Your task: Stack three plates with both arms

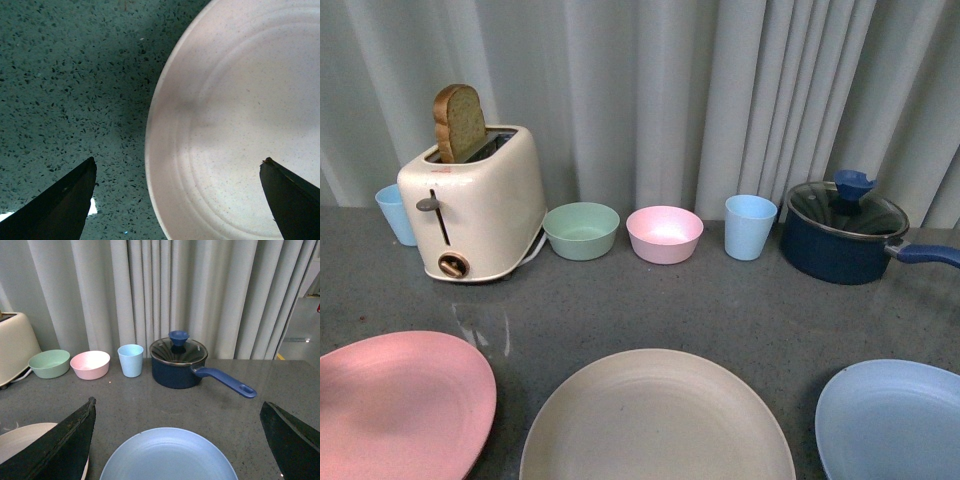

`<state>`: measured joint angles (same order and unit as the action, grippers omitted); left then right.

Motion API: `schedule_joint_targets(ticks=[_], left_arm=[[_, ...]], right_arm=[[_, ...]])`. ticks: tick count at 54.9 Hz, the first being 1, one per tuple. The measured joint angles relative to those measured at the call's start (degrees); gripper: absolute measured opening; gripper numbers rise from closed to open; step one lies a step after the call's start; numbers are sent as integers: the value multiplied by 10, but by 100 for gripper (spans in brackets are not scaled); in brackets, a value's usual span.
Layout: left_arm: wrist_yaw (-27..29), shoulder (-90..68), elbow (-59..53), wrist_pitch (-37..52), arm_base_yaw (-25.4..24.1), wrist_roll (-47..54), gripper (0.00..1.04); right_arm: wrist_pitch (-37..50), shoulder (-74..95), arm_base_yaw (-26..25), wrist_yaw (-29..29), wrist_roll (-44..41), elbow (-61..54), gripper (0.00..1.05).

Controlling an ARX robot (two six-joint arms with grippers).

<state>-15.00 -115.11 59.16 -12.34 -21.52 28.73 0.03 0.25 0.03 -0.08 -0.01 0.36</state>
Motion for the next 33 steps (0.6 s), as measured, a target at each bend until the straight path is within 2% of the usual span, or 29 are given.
schedule_joint_targets(ticks=[33], left_arm=[[25,-40,4,-9,18,4,98]], right_arm=[[0,0,0,0,0,0,97]])
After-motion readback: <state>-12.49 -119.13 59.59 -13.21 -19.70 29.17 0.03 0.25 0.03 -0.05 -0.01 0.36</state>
